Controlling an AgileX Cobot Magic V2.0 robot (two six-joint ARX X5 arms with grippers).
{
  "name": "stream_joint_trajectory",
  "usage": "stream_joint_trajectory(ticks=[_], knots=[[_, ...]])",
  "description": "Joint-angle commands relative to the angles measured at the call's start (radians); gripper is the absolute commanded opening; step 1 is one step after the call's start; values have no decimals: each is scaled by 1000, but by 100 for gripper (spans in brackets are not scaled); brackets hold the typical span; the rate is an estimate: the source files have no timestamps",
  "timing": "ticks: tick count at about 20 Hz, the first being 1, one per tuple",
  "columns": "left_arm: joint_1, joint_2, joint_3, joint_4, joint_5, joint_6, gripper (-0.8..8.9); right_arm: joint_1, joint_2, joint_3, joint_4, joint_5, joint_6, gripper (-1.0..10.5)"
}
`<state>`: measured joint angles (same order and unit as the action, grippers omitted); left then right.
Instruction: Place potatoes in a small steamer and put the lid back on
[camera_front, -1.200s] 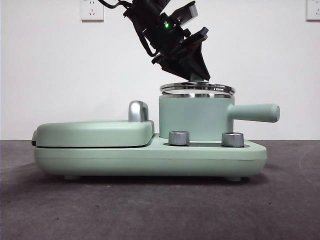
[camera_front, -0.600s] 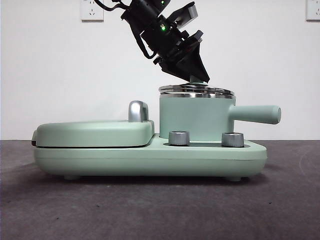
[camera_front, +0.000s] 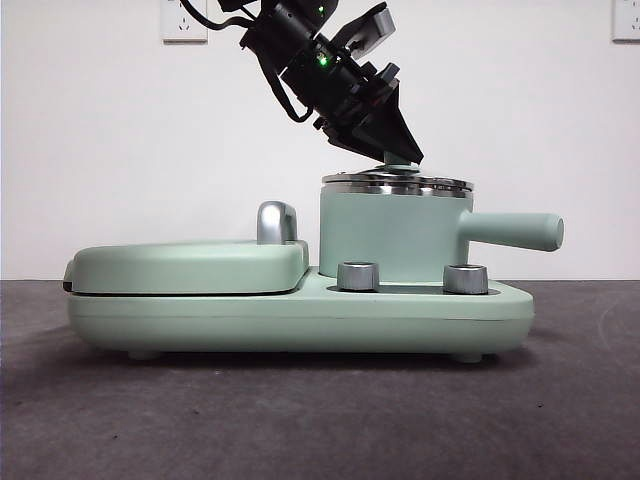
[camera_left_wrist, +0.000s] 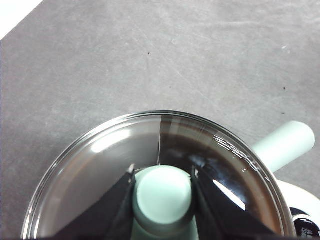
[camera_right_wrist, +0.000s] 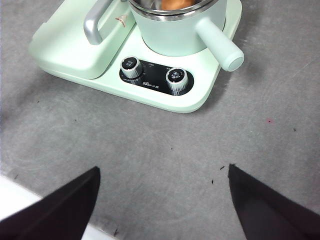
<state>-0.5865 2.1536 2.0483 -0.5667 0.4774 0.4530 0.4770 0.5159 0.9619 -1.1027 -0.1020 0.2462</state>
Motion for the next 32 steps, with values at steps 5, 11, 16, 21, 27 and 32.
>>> stream_joint_trajectory(ticks=[5,11,16,21,27,32], knots=[[-11,74,28,13,25,37,15,7,5,8,10,1,31,405],[10,82,28,-17,13,36,19,7,5,8,10,-1,35,405],[22,82,29,-17,13,-23,169,7,5,8,10,-1,35,405],[26,60,56,7,13,-163,537,7,5,8,10,-1,35,405],[39,-98,91,-208,13,-282,530,7,5,8,14,0,34,405],[35,-259,91,-591,32,-287,530,7,5,8,70,-3,30,405]])
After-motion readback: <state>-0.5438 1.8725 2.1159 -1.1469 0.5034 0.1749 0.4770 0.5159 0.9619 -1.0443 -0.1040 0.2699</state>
